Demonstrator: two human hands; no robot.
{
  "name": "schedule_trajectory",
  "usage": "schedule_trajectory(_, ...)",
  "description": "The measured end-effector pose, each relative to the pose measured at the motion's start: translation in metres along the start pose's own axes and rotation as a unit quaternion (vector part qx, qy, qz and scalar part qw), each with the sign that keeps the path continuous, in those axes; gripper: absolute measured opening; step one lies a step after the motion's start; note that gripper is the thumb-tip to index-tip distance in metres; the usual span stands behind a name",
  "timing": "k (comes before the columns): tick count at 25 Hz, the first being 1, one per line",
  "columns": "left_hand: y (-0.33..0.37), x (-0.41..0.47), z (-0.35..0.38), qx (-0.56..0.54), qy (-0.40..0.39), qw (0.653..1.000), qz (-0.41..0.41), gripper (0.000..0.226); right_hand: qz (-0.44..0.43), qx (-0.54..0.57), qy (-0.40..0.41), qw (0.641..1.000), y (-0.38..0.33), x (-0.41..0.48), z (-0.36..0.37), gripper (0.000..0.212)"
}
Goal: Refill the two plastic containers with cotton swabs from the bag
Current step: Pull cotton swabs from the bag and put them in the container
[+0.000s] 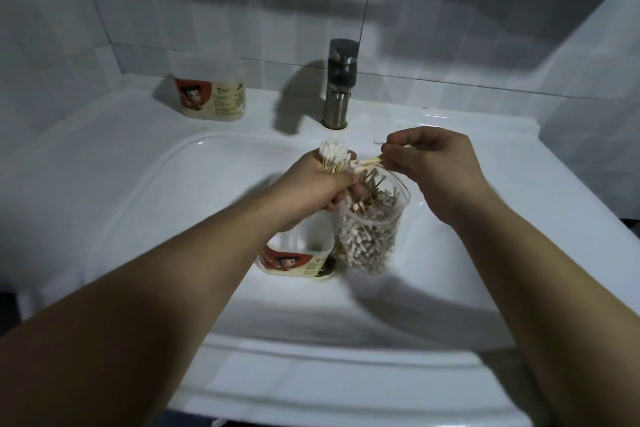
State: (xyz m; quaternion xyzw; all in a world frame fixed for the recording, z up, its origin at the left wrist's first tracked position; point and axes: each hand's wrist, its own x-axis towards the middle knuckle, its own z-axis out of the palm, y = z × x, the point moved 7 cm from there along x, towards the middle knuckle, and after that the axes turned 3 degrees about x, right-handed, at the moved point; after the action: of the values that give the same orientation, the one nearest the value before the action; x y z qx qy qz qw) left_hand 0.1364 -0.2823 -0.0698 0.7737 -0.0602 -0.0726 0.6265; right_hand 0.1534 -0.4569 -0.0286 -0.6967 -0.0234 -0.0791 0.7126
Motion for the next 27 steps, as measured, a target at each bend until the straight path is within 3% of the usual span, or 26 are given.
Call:
schedule_trajectory(3,-0.006,0.002,-0.011,0.031,0.048,0.998,-0.032,0.011,-0.018,0.021,0.036,0.999,-0.004,0.005,-0.012,0.013)
schedule_trajectory(7,-0.006,0.004,-0.017,-0.001,0.088,0.995,-0.037,0.022,-0.016,0.0,0.016,1.0,-0.004,0.005,-0.012,0.013)
schedule_trajectory(12,0.003,-0.002,0.001,-0.059,0.007,0.998,0.002,0.015,-0.018,-0.074,-0.07,0.995,0.0,-0.006,0.012,0.012)
schedule_trajectory(15,0.003,-0.006,0.01,-0.031,-0.036,0.999,0.003,0.015,-0.023,-0.11,-0.11,0.988,0.003,-0.011,0.022,0.012)
schedule_trajectory(21,-0.004,-0.001,0.004,0.002,-0.02,0.999,-0.025,0.013,-0.044,-0.088,-0.036,0.995,-0.003,-0.004,0.007,0.017)
schedule_trajectory(27,-0.008,0.003,-0.002,-0.026,0.034,0.998,-0.052,0.015,-0.017,-0.046,-0.049,0.998,0.003,-0.004,0.011,0.017)
